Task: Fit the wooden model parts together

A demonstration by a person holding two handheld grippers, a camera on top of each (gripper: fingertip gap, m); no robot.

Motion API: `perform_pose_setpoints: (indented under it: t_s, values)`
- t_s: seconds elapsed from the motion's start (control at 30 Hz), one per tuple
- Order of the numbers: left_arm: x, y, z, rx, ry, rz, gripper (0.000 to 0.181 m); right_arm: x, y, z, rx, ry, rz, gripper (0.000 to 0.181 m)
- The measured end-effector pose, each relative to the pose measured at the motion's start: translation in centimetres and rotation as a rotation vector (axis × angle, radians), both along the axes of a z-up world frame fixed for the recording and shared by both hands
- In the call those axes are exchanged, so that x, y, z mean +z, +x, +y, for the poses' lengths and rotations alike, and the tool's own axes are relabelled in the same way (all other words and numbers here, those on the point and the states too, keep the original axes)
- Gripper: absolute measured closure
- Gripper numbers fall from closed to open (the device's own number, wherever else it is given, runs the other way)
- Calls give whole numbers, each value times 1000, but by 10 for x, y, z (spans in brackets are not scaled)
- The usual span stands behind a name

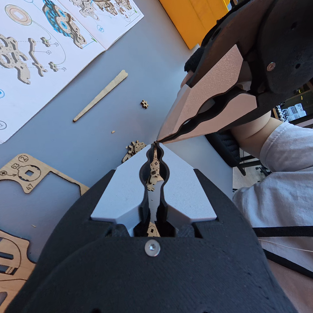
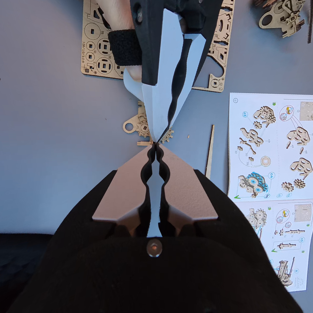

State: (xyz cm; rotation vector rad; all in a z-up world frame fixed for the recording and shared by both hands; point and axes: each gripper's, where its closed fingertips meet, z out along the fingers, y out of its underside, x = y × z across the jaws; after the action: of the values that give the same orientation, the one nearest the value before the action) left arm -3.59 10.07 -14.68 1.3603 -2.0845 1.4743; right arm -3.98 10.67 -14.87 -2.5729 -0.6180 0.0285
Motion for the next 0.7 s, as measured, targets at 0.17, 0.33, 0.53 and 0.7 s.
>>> perform_pose_setpoints:
  t_s: [0.17, 0.33, 0.53, 0.7]
  values:
    - [0, 0, 0, -9, 14, -11, 181, 0, 0, 0, -6, -7, 0, 181]
    - [0, -1, 0, -15, 8, -8, 181, 0, -1, 0, -6, -1, -6, 181]
    - [0, -1, 2, -7, -27, 12, 181, 0, -1, 1, 2, 13, 10, 181]
    - [1, -1, 1, -8, -19, -5, 181, 0, -1, 1, 16, 9, -20, 181]
